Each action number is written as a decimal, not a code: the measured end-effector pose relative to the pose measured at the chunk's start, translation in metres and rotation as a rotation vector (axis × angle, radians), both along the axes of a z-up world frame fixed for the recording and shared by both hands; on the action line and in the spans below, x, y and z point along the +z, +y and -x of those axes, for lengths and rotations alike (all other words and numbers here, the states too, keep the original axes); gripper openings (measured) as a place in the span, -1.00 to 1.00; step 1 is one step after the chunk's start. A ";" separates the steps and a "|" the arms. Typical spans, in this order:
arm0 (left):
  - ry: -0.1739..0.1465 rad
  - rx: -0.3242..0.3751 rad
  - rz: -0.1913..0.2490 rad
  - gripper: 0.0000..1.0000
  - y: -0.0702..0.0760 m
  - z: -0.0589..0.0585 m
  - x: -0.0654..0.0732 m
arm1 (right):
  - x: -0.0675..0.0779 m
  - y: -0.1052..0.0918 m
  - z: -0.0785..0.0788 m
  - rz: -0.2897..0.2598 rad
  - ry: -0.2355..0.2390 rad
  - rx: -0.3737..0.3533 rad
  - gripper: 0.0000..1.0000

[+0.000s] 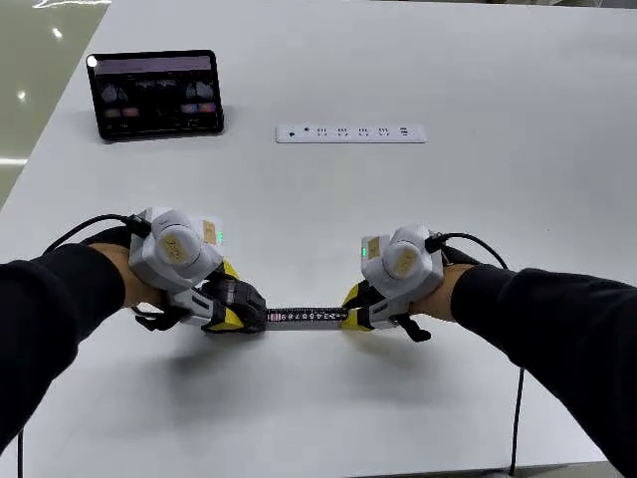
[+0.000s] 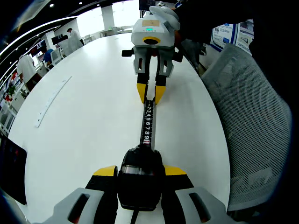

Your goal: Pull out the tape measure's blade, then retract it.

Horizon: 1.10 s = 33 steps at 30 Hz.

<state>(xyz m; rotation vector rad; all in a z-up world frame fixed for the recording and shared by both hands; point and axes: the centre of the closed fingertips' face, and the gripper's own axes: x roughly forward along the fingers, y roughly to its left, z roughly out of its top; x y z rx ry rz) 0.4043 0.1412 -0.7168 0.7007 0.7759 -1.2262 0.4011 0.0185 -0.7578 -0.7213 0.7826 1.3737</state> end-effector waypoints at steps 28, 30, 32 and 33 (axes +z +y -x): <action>0.003 0.022 -0.002 -0.36 0.001 -0.002 -0.002 | -0.001 -0.030 -0.004 0.018 -0.007 -0.001 -0.84; 0.003 0.022 -0.003 -0.36 0.001 -0.002 -0.002 | -0.001 -0.032 -0.005 0.020 -0.007 -0.001 -0.84; 0.003 0.025 -0.001 -0.36 0.001 -0.003 -0.002 | -0.001 -0.035 -0.005 0.024 -0.006 -0.001 -0.84; 0.002 0.025 -0.001 -0.36 0.001 -0.003 -0.002 | -0.001 -0.036 -0.005 0.025 -0.001 -0.005 -0.84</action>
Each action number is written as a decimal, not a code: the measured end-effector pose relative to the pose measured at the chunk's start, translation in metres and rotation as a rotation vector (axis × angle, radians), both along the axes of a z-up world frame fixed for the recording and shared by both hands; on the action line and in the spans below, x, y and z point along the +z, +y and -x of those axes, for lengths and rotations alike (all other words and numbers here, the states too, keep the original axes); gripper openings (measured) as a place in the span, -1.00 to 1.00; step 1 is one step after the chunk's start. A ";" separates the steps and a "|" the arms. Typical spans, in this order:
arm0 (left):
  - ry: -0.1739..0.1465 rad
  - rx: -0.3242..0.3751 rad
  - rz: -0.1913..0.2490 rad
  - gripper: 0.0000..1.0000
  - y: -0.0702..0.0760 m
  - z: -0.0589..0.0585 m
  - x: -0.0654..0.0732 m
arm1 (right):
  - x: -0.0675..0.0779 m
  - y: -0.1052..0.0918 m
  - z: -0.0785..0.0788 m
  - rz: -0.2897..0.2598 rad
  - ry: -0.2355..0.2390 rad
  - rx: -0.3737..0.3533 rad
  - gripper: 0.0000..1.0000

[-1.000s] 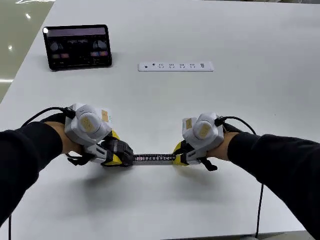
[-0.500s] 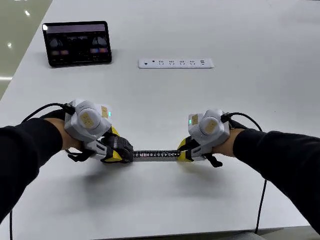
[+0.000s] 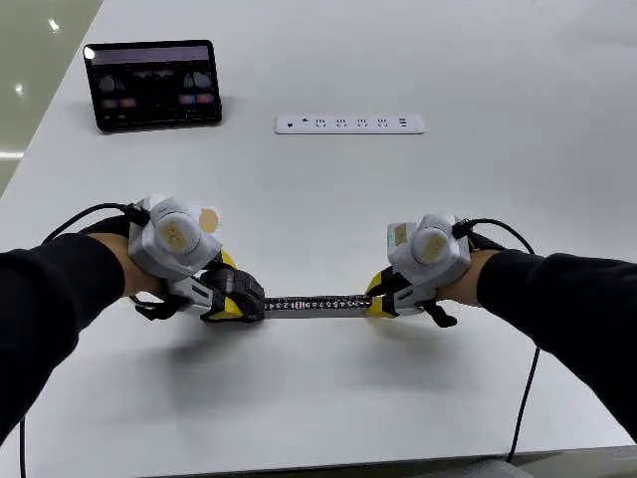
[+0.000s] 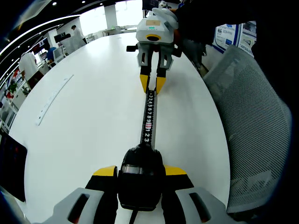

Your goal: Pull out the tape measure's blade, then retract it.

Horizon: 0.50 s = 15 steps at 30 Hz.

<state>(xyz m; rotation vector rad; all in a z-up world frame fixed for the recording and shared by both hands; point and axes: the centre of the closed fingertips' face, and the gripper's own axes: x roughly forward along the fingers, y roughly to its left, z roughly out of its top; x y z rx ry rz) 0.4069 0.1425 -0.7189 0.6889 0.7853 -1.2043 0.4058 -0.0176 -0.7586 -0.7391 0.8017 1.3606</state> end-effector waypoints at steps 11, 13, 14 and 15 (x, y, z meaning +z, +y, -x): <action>0.002 0.006 0.000 -0.36 0.000 0.002 0.001 | 0.000 -0.017 0.000 0.017 -0.001 -0.008 -0.85; 0.002 0.007 -0.001 -0.36 0.000 0.002 0.002 | 0.000 -0.019 0.000 0.021 -0.002 -0.009 -0.85; 0.002 0.007 -0.001 -0.36 0.000 0.002 0.002 | 0.001 -0.021 0.000 0.023 -0.004 -0.008 -0.85; 0.002 0.008 -0.001 -0.36 0.000 0.003 0.002 | 0.001 -0.022 0.000 0.025 -0.006 -0.007 -0.85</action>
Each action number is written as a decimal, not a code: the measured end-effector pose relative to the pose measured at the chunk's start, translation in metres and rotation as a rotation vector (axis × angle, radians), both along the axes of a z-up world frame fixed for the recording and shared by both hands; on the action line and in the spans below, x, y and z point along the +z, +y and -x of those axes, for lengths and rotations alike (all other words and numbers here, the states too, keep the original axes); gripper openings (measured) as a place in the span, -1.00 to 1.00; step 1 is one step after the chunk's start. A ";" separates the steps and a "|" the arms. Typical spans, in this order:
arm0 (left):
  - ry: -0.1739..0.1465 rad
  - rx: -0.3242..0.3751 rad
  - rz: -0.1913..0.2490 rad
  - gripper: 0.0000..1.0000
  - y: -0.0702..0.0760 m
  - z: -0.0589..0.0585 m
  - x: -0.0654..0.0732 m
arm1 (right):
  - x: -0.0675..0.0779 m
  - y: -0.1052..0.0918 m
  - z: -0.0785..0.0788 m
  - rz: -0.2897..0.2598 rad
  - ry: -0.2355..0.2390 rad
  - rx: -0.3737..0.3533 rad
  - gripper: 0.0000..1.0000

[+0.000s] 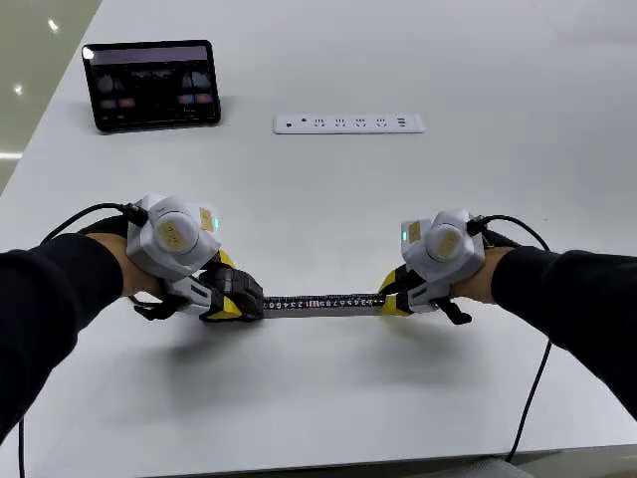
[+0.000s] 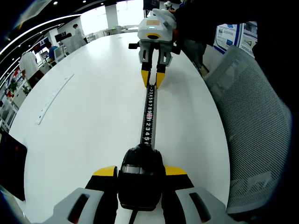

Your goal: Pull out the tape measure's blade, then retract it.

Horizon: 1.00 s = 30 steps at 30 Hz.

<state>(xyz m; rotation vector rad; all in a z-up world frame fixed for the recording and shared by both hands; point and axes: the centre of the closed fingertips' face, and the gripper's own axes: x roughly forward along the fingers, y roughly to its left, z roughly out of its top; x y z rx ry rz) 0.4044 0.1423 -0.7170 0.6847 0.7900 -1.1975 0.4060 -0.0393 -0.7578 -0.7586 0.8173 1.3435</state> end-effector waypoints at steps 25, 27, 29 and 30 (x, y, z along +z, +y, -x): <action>-0.001 0.010 0.004 -0.36 0.000 -0.002 -0.001 | 0.001 -0.043 -0.003 0.034 -0.012 -0.046 -0.84; -0.001 0.009 0.004 -0.36 0.000 -0.002 -0.001 | 0.001 -0.047 -0.004 0.036 -0.012 -0.049 -0.84; -0.002 0.009 0.004 -0.36 0.000 -0.002 -0.001 | 0.000 -0.050 -0.005 0.038 -0.012 -0.052 -0.84; -0.002 0.010 0.005 -0.36 0.000 -0.002 -0.001 | 0.000 -0.052 -0.005 0.039 -0.012 -0.053 -0.84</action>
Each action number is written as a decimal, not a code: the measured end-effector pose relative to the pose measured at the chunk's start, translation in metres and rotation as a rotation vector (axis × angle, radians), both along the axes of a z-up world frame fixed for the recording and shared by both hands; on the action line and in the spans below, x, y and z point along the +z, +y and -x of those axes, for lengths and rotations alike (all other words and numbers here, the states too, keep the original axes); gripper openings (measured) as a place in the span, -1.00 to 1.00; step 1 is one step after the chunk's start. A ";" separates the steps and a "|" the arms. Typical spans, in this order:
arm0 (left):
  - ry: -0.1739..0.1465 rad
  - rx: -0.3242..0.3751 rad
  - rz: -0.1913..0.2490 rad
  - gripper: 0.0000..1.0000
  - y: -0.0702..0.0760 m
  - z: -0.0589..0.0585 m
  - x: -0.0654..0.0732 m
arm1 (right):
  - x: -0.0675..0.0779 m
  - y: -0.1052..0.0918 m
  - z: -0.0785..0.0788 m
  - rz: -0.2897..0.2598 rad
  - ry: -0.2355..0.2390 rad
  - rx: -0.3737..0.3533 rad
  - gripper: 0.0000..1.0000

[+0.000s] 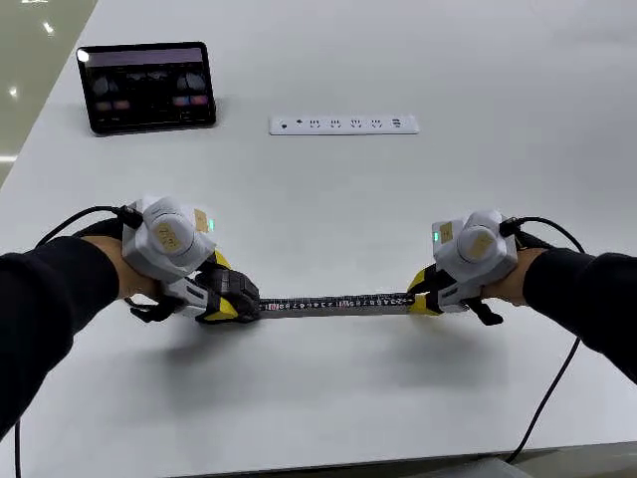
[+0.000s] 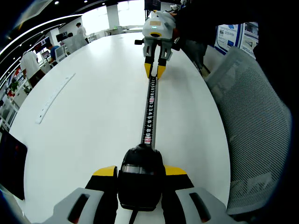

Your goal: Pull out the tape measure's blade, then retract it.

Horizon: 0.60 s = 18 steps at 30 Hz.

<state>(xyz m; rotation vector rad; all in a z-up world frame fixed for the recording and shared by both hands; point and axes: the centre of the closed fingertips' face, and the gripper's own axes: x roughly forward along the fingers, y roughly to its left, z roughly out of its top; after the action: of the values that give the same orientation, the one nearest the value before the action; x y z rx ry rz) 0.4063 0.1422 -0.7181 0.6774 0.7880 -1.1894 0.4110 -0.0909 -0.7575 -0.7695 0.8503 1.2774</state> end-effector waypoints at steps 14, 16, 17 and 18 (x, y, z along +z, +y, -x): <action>0.000 0.001 -0.001 -0.36 0.000 0.000 0.000 | -0.001 -0.015 0.000 0.013 0.002 -0.018 -0.84; 0.000 0.001 -0.001 -0.36 0.000 0.000 0.000 | -0.001 -0.017 0.000 0.014 0.003 -0.021 -0.84; 0.000 0.001 -0.002 -0.36 0.000 0.000 0.000 | -0.001 -0.017 0.000 0.015 0.003 -0.021 -0.84; 0.000 0.001 -0.002 -0.36 0.000 0.000 0.000 | -0.001 -0.018 0.000 0.015 0.003 -0.022 -0.84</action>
<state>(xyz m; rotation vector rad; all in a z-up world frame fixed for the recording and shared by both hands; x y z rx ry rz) 0.4061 0.1419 -0.7184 0.6783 0.7897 -1.1881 0.4106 -0.1087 -0.7581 -0.7685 0.8700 1.2541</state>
